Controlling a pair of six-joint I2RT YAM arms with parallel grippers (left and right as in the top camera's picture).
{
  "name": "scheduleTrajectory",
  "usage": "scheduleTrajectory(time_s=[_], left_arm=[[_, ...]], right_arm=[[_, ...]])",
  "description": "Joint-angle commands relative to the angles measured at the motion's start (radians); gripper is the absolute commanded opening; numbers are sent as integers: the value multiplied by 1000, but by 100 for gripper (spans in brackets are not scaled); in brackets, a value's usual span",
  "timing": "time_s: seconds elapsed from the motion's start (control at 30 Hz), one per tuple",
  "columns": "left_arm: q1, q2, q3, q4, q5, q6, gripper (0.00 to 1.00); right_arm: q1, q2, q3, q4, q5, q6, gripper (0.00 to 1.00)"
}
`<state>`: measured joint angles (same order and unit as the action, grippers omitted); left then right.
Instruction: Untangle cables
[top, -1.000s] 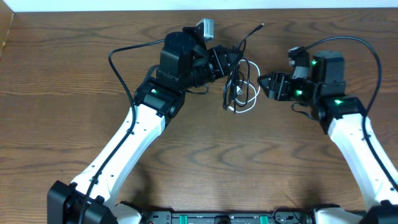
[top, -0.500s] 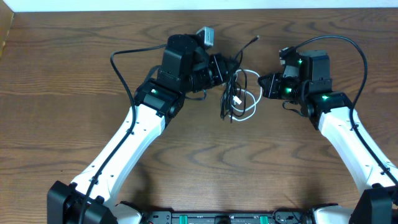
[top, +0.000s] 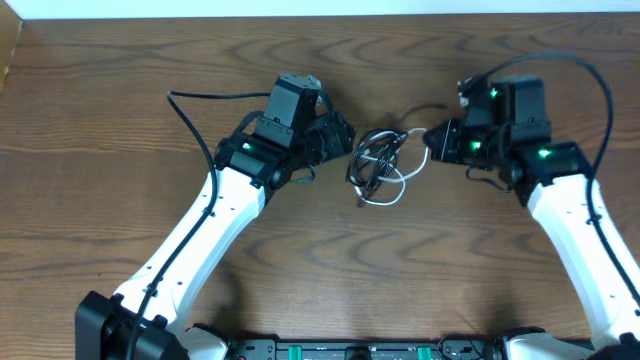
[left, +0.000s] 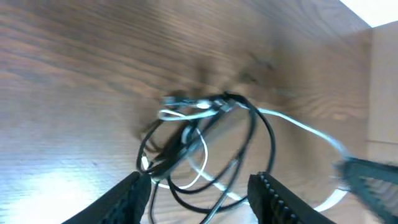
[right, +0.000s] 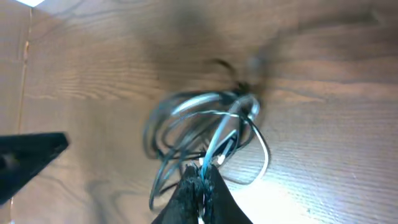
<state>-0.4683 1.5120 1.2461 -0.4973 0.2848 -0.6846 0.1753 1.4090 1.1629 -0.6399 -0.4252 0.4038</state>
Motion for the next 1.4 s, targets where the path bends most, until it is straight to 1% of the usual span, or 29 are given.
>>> scheduleTrajectory(time_s=[0.0,0.23,0.33,0.57,0.7,0.87,0.93,0.97,1.0,1.03,1.1,1.13,1.17,1.27,1.33,1.37], left_arm=[[3,-17,26,-7,-43,84,56],[8,-17,26,-7,-43,96,56],[8,-17,26,-9,-43,116,56],[8,-17,26,-14,-44,116,56],[8,-17,26,-14,-44,117,56],[8,-17,26,-18,-44,180,56],[8,-16,26,-18,-45,188,57],[8,-16,26,-18,-48,187,61],[8,-13,26,-16,-52,188,62],[8,-10,26,-13,-52,188,62],[8,3,26,8,-50,205,70],[8,12,26,23,-50,224,72],[8,25,26,44,-45,256,75],[8,66,26,107,-31,322,78],[5,105,26,161,-31,341,78],[1,140,26,200,-31,341,78]], right_arm=[[3,-23,112,-58,0,-55,1],[3,-23,299,-158,1,-100,1],[3,-23,356,-164,0,-105,1],[3,-23,489,-164,1,-90,1],[3,-23,528,-165,1,-90,1],[3,10,527,-230,47,-90,1],[3,39,525,-256,58,-91,1],[3,57,524,-266,61,-91,2],[3,77,524,-275,68,-92,4],[3,98,524,-282,75,-95,11],[2,142,524,-291,95,-95,25],[1,157,524,-292,104,-95,29],[-3,175,524,-293,113,-95,38],[-19,213,524,-292,121,-105,55],[-37,229,524,-294,134,-114,63],[-50,235,524,-299,146,-117,65]])
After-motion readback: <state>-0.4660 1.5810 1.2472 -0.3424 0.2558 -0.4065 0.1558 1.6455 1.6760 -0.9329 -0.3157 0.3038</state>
